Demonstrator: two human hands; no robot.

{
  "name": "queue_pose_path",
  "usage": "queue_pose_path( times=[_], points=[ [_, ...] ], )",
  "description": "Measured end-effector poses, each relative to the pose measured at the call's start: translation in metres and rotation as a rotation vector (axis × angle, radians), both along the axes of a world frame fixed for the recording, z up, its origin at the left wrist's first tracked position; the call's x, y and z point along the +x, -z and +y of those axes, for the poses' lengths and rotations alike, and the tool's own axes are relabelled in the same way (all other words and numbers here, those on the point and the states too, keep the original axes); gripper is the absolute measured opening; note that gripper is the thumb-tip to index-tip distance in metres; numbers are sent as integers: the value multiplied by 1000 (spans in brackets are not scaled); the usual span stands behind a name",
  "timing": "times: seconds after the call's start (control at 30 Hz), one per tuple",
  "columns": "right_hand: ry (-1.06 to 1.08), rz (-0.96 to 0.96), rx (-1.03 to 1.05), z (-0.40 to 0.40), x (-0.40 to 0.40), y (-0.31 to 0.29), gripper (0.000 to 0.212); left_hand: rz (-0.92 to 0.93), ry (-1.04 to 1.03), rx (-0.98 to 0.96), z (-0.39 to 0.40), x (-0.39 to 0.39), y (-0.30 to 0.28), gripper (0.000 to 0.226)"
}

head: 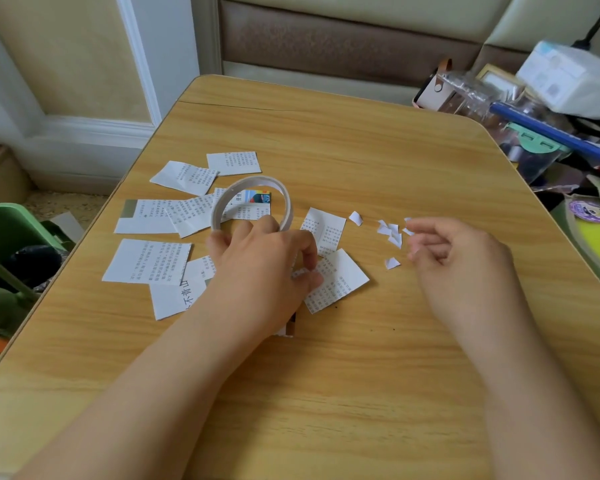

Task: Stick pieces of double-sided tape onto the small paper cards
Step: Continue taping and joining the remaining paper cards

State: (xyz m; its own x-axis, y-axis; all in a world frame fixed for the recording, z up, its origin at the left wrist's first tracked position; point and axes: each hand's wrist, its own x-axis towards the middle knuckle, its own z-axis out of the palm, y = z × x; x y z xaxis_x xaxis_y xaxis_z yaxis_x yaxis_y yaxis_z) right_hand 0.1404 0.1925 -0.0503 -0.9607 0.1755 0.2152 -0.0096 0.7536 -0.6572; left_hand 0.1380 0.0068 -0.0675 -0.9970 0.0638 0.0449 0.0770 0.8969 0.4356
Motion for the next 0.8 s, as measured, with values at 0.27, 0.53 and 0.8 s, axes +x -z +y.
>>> queue_pose_path(
  times=[0.27, 0.53, 0.8],
  points=[
    [-414, -69, -29, -31, 20, -8, 21, 14, -7, -22, 0, -1, 2, 19],
    [-439, -121, 126, -35, 17, 1, 21, 20, -3, -11, 0, -1, 4, 24],
    [-331, -277, -83, -32, 14, -3, 20, -5, 44, -20, -7, -2, 0, 12]
  ],
)
